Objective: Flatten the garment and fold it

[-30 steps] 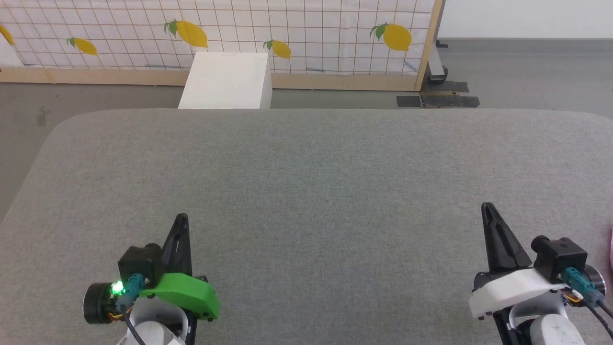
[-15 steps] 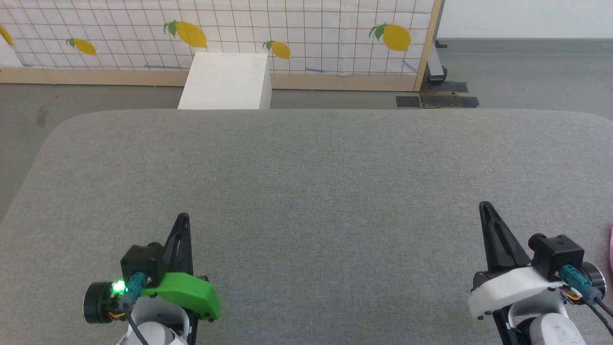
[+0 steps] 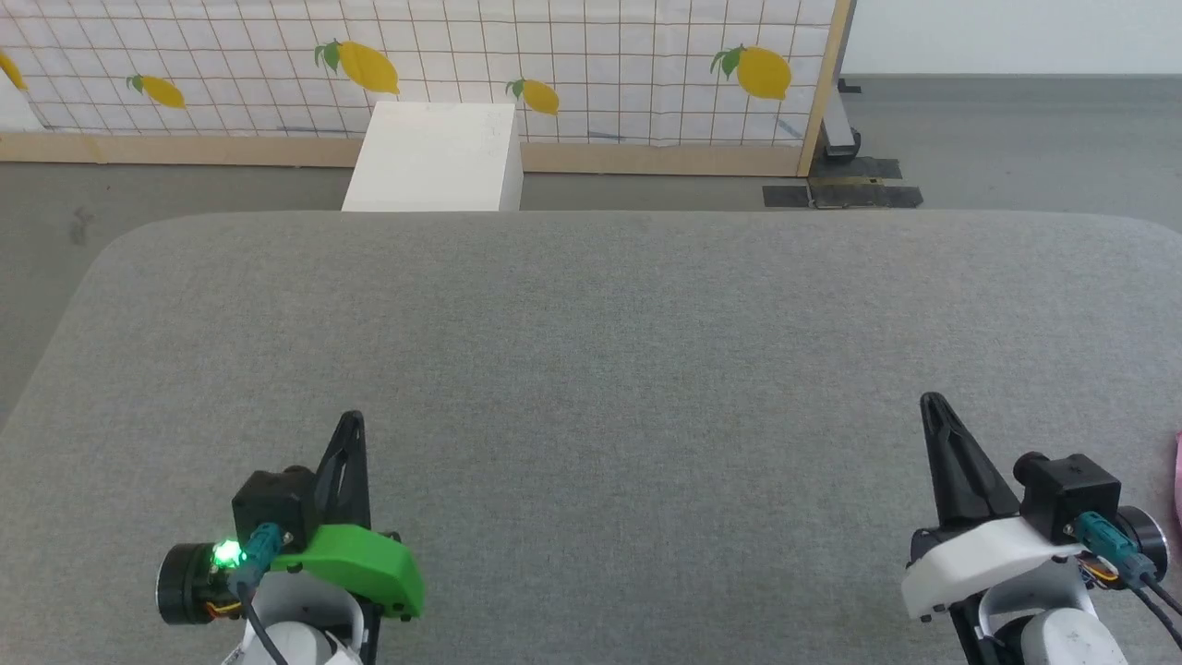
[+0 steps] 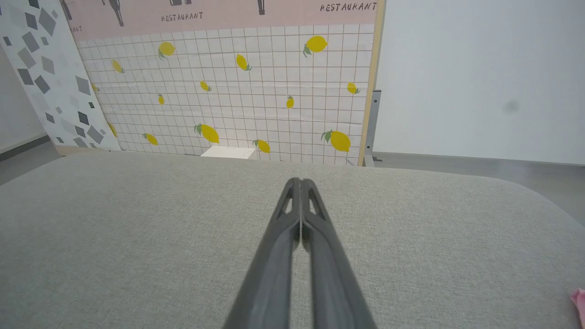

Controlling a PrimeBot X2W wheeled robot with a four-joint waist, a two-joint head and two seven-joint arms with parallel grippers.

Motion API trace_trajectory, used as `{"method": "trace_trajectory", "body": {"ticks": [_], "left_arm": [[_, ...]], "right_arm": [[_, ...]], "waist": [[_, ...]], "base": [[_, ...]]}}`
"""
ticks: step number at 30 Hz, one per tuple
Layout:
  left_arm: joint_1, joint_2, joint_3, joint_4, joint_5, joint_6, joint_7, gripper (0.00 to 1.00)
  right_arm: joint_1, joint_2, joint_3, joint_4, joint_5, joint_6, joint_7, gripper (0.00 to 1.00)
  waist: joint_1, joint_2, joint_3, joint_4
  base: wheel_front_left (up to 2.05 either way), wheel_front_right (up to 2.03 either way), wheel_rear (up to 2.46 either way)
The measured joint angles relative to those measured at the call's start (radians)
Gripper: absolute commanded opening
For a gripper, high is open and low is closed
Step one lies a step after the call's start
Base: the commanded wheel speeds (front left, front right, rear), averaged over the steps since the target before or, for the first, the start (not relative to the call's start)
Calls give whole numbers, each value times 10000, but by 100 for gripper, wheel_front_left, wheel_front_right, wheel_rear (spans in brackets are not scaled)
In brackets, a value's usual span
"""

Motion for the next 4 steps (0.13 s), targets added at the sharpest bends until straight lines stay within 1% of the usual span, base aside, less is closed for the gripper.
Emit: {"method": "trace_trajectory", "body": {"ticks": [4], "left_arm": [[9,-15,25,-111,58,0,84,0]], "right_arm": [[3,0,17,-75,-38,0,86,0]], "waist": [[0,0,-2,-4]], "base": [[0,0,0]]}}
